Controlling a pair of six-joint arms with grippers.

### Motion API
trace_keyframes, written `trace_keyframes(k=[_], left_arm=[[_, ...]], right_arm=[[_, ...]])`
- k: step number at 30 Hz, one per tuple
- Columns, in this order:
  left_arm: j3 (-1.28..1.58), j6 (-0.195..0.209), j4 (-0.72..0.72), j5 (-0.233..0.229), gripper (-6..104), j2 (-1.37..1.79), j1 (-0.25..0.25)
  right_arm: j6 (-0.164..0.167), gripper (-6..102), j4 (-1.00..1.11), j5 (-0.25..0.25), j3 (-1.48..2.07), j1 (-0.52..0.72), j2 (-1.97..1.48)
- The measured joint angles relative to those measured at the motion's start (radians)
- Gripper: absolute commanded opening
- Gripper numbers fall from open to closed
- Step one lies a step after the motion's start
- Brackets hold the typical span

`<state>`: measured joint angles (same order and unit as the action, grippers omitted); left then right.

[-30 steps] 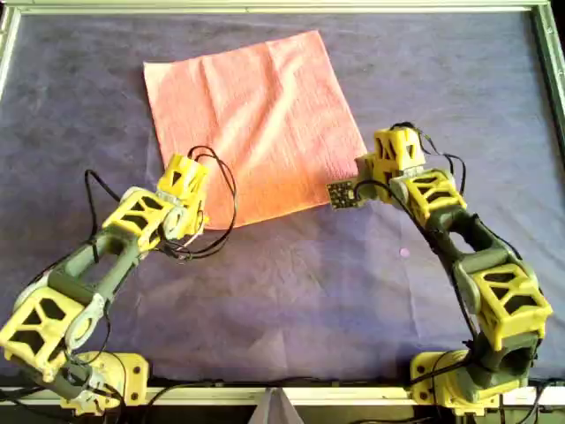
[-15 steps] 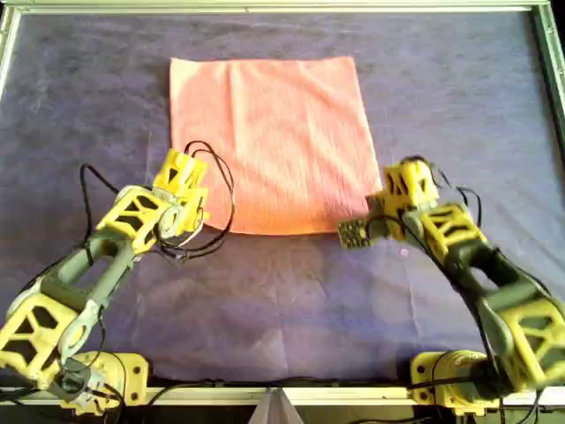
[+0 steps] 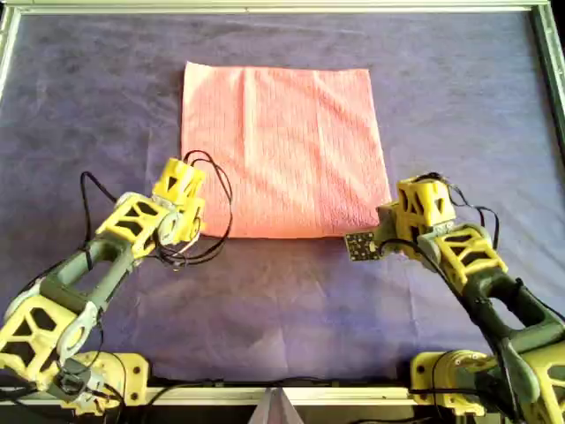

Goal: Fold a cloth

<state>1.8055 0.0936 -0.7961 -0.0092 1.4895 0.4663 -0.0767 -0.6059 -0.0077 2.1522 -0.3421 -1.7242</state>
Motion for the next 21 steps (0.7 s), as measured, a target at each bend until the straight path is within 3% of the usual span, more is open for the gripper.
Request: trace_keyframes(k=[7,17,21], left_arm=[[-0.025,0.0,0.0,-0.005,5,0.0,0.0],[-0.341,0.0,0.0,-0.006,4,-0.067,-0.003],[-0.511,0.0,0.0,-0.006,4,-0.202,-0.052]], right_arm=[[0.0,-1,0.207,0.003,0.0,0.0,0.0],[0.009,-1,0.611,0.003,-0.008,0.006,0.026],[0.012,-1,0.718,0.003,-0.117,0.038,0.172]])
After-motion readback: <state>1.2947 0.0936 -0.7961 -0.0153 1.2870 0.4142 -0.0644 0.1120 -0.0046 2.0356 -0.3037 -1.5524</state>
